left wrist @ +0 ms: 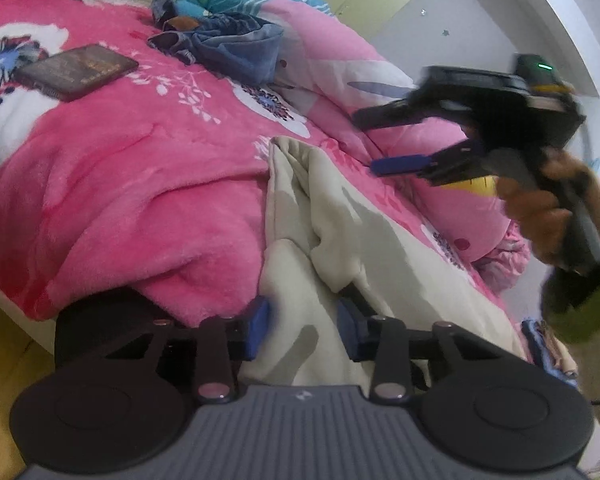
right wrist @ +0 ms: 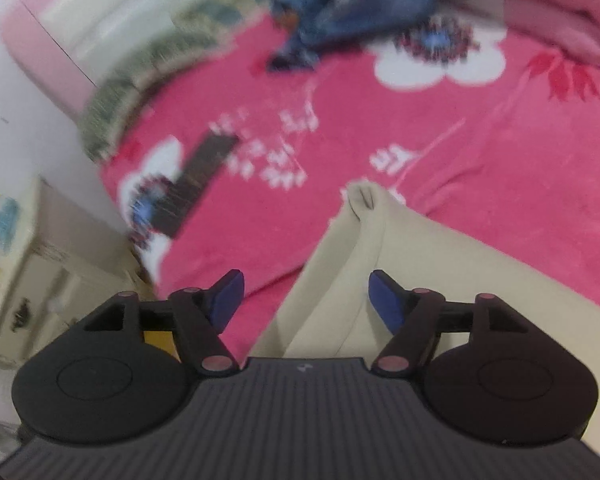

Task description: Fold clothes

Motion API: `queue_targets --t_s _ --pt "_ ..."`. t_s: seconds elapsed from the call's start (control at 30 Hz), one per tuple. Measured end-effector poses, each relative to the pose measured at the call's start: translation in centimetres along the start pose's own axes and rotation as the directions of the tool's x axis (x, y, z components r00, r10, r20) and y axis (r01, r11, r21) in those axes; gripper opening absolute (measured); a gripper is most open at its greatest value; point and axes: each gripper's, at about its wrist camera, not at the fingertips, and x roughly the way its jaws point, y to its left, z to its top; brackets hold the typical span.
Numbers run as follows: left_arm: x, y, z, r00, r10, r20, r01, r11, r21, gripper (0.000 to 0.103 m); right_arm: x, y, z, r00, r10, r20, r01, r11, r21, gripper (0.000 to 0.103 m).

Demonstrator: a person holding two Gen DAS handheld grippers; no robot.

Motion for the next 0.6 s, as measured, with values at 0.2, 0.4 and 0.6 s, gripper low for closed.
queue_targets --t_s 0.2,0.4,0.6 --pt "0.7 0.1 0.1 1.0 -0.012 -0.027 0.012 1.0 0.003 0.049 3.9 0.7 1.3 0.985 -0.101 -0.142 0.102 0.995 0.004 0.079" --pt "1.1 -0.2 0.4 1.0 -0.01 -0.027 0.011 1.0 0.024 0.021 6.9 1.8 2.2 0.962 -0.155 -0.226 0.153 0.988 -0.024 0.088" --pt "-0.1 -1.4 0.5 0.996 -0.086 0.033 0.084 0.995 0.052 0.012 8.7 2.6 2.1 0.934 -0.222 -0.279 0.206 0.975 -0.086 0.09"
